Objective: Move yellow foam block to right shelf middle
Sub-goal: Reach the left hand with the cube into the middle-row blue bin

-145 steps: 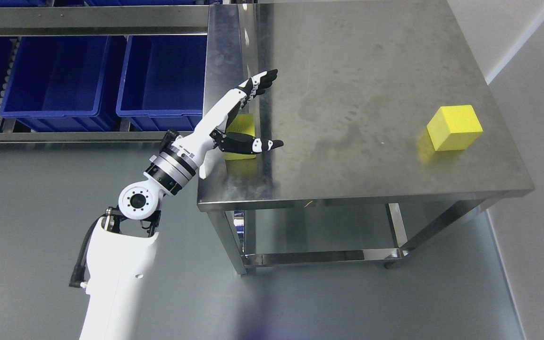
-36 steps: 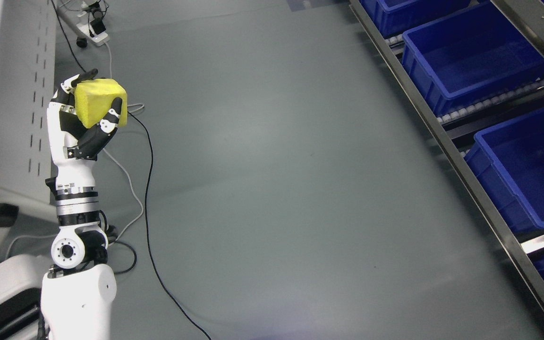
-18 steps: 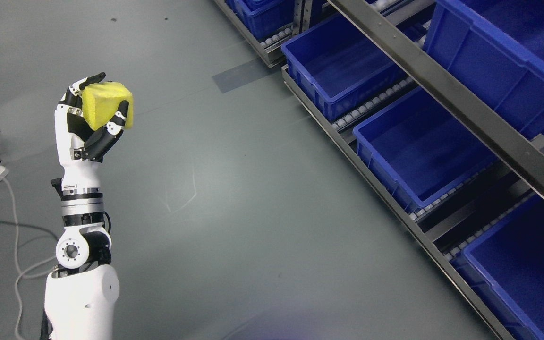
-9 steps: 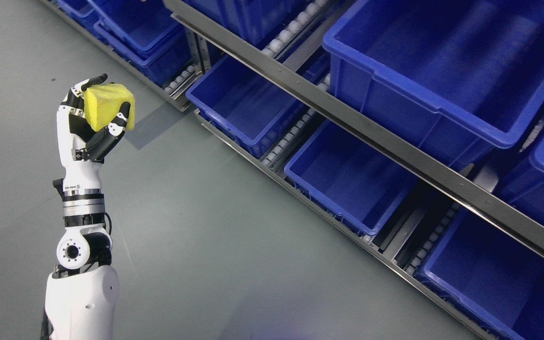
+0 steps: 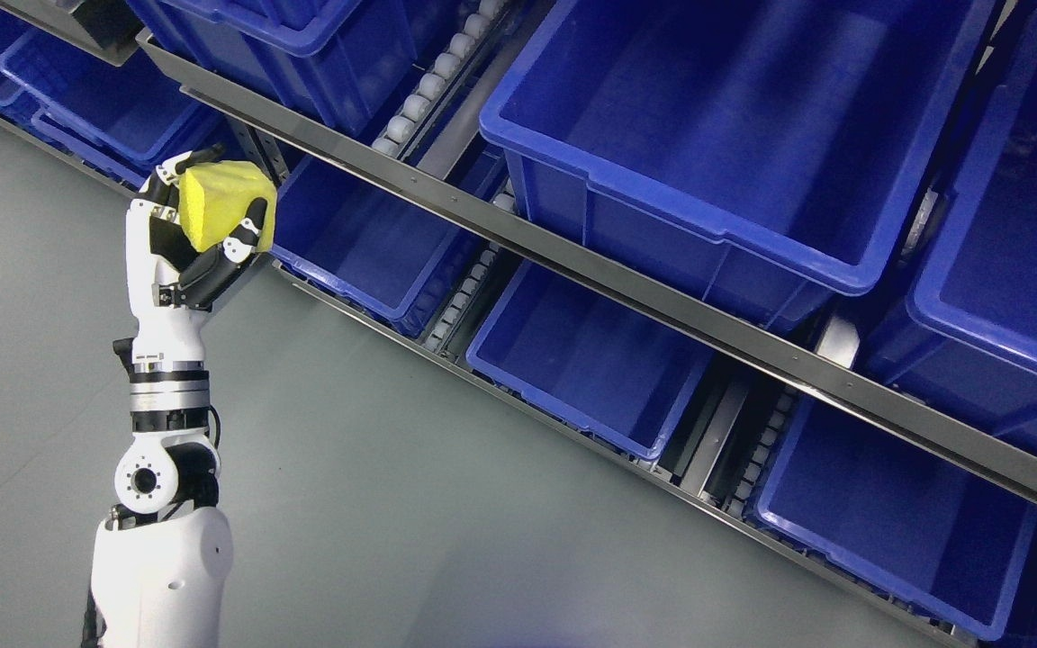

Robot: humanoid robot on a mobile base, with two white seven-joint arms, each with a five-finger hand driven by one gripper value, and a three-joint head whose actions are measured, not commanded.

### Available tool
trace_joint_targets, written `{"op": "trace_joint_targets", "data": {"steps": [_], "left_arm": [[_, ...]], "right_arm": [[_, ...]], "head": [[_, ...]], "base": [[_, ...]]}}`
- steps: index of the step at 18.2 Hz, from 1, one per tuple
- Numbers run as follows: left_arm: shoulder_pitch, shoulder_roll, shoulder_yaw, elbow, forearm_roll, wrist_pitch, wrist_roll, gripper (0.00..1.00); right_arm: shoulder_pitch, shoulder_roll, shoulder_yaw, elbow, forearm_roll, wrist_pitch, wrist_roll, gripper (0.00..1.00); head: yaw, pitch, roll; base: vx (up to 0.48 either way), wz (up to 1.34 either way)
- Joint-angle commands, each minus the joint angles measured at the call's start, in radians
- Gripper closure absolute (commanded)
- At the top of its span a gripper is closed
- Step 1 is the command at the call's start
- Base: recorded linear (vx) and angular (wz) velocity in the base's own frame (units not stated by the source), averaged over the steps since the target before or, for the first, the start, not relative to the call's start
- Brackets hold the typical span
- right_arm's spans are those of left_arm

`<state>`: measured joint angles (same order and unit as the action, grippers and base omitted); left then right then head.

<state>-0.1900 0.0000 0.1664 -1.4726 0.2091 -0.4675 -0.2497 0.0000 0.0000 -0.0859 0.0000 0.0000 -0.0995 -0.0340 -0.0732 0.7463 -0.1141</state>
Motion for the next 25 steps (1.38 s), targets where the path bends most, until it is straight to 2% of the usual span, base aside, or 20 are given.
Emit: {"op": "trace_joint_targets", "data": {"steps": [1, 6, 9, 11, 15, 19, 23, 25], "left_arm": [[-0.022, 0.018, -0.058, -0.041, -0.004, -0.046, -0.139, 0.99], [-0.152, 0.018, -0.053, -0.038, -0.007, -0.045, -0.169, 0.98], [-0.258, 0.018, -0.058, -0.022, -0.063, 0.006, -0.168, 1.00], [-0.375, 0.018, -0.054, 0.055, -0.108, 0.082, -0.168, 1.00], [-0.544, 0.018, -0.057, 0.220, -0.125, 0.110, -0.166, 1.00], [-0.672, 0.018, -0.102, 0.351, -0.334, 0.119, -0.181, 1.00], [-0.762, 0.018, -0.149, 0.386, -0.488, 0.330, -0.409, 1.00], [-0.775, 0.018, -0.189, 0.387, -0.534, 0.372, -0.457, 0.99]], "right_arm": [[0.001, -0.017, 0.000, -0.017, 0.005, 0.004, 0.000, 0.00], [0.001, -0.017, 0.000, -0.017, 0.003, 0.004, 0.000, 0.00], [0.001, -0.017, 0.000, -0.017, 0.003, 0.004, 0.000, 0.00], [0.001, -0.017, 0.000, -0.017, 0.003, 0.003, 0.000, 0.00], [0.001, -0.017, 0.000, -0.017, 0.003, 0.004, 0.000, 0.00], [0.001, -0.017, 0.000, -0.017, 0.003, 0.004, 0.000, 0.00], [0.001, -0.017, 0.000, -0.017, 0.003, 0.004, 0.000, 0.00], [0.001, -0.017, 0.000, -0.017, 0.003, 0.004, 0.000, 0.00]], "head": [[0.0000, 0.000, 0.000], [0.0000, 0.000, 0.000], [0.0000, 0.000, 0.000], [0.0000, 0.000, 0.000], [0.0000, 0.000, 0.000], [0.0000, 0.000, 0.000], [0.0000, 0.000, 0.000], [0.0000, 0.000, 0.000]], "base": [[0.057, -0.19], [0.036, -0.14], [0.020, -0.08], [0.027, -0.12], [0.035, -0.19], [0.055, -0.29], [0.054, -0.29], [0.049, -0.22]]}}
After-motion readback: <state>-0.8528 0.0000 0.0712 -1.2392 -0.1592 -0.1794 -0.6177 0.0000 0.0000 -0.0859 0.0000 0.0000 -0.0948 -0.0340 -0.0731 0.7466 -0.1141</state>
